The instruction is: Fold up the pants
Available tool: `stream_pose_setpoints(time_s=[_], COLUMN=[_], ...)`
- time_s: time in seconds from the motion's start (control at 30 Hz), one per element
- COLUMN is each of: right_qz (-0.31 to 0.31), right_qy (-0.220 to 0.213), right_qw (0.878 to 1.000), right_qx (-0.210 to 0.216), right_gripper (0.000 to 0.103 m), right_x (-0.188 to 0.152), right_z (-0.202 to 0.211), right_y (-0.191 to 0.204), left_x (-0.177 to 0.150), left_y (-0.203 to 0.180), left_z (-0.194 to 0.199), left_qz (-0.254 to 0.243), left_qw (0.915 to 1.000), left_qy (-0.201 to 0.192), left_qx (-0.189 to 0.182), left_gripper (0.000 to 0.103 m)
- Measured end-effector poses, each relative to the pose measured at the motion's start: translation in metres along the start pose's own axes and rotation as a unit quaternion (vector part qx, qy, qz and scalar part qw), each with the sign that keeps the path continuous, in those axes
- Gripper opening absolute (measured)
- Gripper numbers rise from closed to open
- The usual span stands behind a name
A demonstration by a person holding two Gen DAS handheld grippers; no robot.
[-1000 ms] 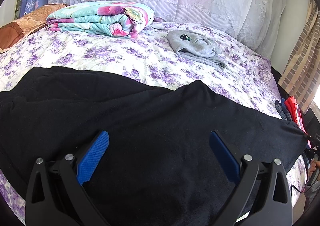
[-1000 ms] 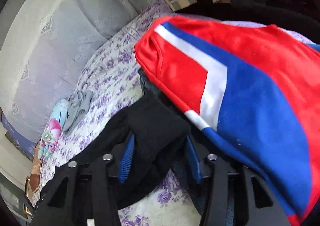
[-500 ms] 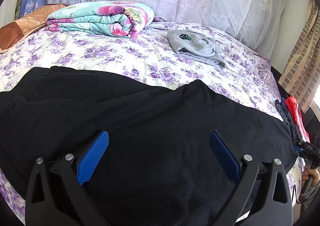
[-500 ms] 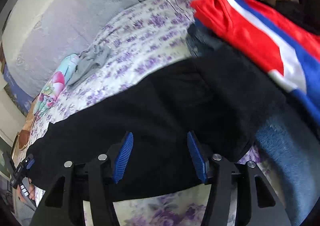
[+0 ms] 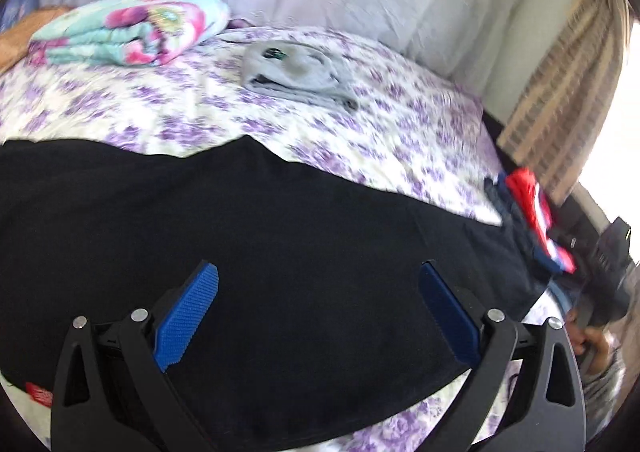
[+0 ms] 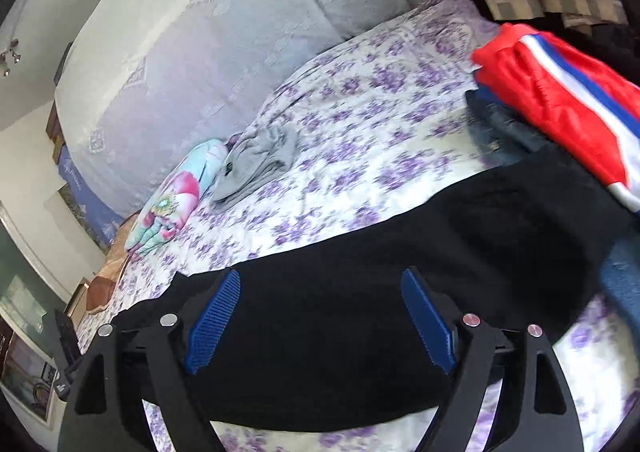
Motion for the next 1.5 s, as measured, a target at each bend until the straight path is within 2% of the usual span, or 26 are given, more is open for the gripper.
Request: stream_pose_setpoints(time_s=[0.03, 0.1, 0.13, 0.2, 0.23, 0.27, 0.33, 0.43, 0.5, 0.57, 0.63, 0.73, 0.77, 0.83, 0.9, 1.03, 1.13, 1.2, 1.37, 1.5], right_qz=[0.008, 0.036, 0.052, 0.069, 0.073, 0.082, 0.083, 0.081, 0.089, 0.112, 0.139, 0.133, 0.135, 0.147, 0.143, 0.119, 0.099, 0.088, 0.058, 0.052], right_qy=[0.016, 0.055, 0.074, 0.126, 0.142, 0.139, 0.121, 0.059, 0.031, 0.044, 0.079, 0.158, 0.173, 0.173, 0.172, 0.149, 0.105, 0.080, 0.064, 0.060], right_qw=[1.000, 0.998, 0.996, 0.989, 0.986, 0.986, 0.988, 0.995, 0.995, 0.991, 0.984, 0.972, 0.968, 0.965, 0.966, 0.977, 0.987, 0.991, 0.995, 0.994], right_qx=[0.006, 0.005, -0.003, -0.041, -0.050, -0.043, -0.045, -0.028, -0.035, -0.056, -0.079, -0.116, -0.125, -0.131, -0.126, -0.093, -0.066, -0.059, -0.058, -0.074], right_gripper=[0.086, 0.090, 0.091, 0.092, 0.095, 0.099, 0.099, 0.099, 0.099, 0.099, 0.099, 0.099, 0.100, 0.100, 0.100, 0.100, 0.099, 0.099, 0.099, 0.099], right_x=[-0.003, -0.014, -0.020, -0.039, -0.044, -0.045, -0.045, -0.039, -0.036, -0.038, -0.044, -0.052, -0.054, -0.056, -0.055, -0.053, -0.045, -0.041, -0.040, -0.039], right_z=[-0.013, -0.043, -0.057, -0.085, -0.090, -0.087, -0.079, -0.054, -0.046, -0.052, -0.066, -0.093, -0.098, -0.099, -0.098, -0.090, -0.073, -0.062, -0.041, -0.015], right_y=[0.008, 0.021, 0.024, 0.019, 0.018, 0.024, 0.026, 0.032, 0.036, 0.042, 0.047, 0.036, 0.033, 0.037, 0.036, 0.030, 0.030, 0.028, 0.022, 0.015], left_x=[-0.004, -0.016, -0.018, -0.016, -0.019, -0.020, -0.020, -0.011, -0.002, 0.007, 0.006, -0.008, -0.009, -0.010, -0.009, -0.006, 0.000, 0.002, 0.005, -0.004], left_y=[-0.006, -0.012, -0.010, -0.009, -0.007, -0.006, -0.006, -0.003, -0.006, -0.010, -0.016, -0.020, -0.027, -0.031, -0.027, -0.022, -0.010, -0.002, 0.038, 0.075], left_z=[-0.008, -0.036, -0.045, -0.038, -0.039, -0.038, -0.034, -0.020, -0.013, -0.017, -0.029, -0.058, -0.058, -0.058, -0.057, -0.048, -0.031, -0.021, -0.003, 0.007], left_qz=[-0.018, -0.047, -0.048, -0.039, -0.037, -0.037, -0.034, -0.003, 0.027, 0.041, 0.033, -0.008, -0.033, -0.050, -0.039, -0.014, 0.012, 0.015, 0.030, 0.061], left_qw=[0.9995, 0.9947, 0.9926, 0.9946, 0.9946, 0.9947, 0.9948, 0.9969, 0.9981, 0.9977, 0.9969, 0.9908, 0.9886, 0.9858, 0.9877, 0.9924, 0.9945, 0.9930, 0.9835, 0.9792], left_qy=[0.007, 0.059, 0.083, 0.067, 0.071, 0.071, 0.068, 0.051, 0.034, 0.033, 0.044, 0.086, 0.080, 0.082, 0.081, 0.065, 0.032, 0.014, 0.003, 0.001], left_qx=[0.024, 0.069, 0.075, 0.069, 0.066, 0.065, 0.068, 0.060, 0.044, 0.042, 0.056, 0.104, 0.123, 0.138, 0.127, 0.103, 0.099, 0.116, 0.178, 0.194], left_gripper=[0.098, 0.098, 0.098, 0.098, 0.098, 0.098, 0.098, 0.098, 0.098, 0.098, 0.098, 0.098, 0.098, 0.099, 0.099, 0.098, 0.098, 0.098, 0.098, 0.098])
Point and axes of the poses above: each gripper's, at about its wrist camera, not at the fingertips, and z roughly against the way its jaws point, y to its left, x to its top, the point moved 4 cm from there along -z, roughly the way its jaws point, and after that the axes turned 12 degrees about x, right-handed, at the moved point
